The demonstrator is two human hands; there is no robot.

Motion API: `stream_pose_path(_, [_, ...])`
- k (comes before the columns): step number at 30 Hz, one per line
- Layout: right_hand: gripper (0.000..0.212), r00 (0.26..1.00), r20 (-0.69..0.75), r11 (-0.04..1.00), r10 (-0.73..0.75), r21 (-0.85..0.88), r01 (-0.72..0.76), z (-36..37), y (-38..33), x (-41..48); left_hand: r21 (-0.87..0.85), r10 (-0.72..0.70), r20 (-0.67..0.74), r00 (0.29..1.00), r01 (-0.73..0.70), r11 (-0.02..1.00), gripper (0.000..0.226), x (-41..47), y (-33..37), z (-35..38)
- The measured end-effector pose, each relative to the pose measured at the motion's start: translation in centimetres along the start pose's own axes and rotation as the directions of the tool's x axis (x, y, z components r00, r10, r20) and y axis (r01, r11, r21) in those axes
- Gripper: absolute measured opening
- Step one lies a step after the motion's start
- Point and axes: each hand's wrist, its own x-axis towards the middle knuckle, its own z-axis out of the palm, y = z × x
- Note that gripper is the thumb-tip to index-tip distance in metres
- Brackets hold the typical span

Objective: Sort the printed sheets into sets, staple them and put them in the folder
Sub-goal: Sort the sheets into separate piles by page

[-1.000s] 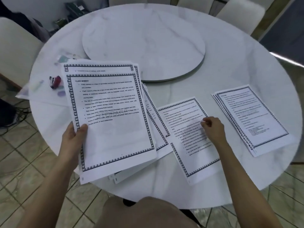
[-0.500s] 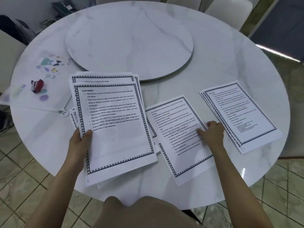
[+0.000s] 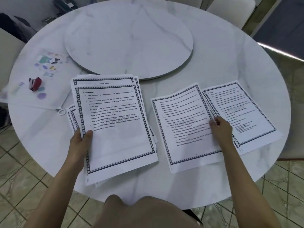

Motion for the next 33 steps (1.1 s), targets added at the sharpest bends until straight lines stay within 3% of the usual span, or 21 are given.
stream_pose_path(6, [0.03,0.987,-0.154,0.977,0.049,0.213,-0.015,-3.7,-1.6,1.5,-0.003,-0.021,0.005,1.0,0.021,1.0,0.031,0.2,-0.5,0.2])
stream_pose_path(14, [0.012,0.996,-0.063,0.883,0.061,0.469,-0.024,-2.5,-4.3,2.0,-0.001,-0.029,0.024,0.999,0.029,1.0,0.033,0.5,-1.1,0.5])
stream_pose_path(26, [0.014,0.979,0.204,0.904,0.032,0.412,-0.116,9.2,-7.3,-4.7,-0.004,-0.099,0.09,0.991,0.099,0.995,0.032,1.0,-1.8,0.2])
stream_pose_path(33, [0.018,0.941,0.333,0.945,-0.061,0.324,-0.053,12.2,-10.1,-8.0,0.012,-0.156,0.122,0.98,0.156,0.988,0.031,1.2,-1.9,0.3])
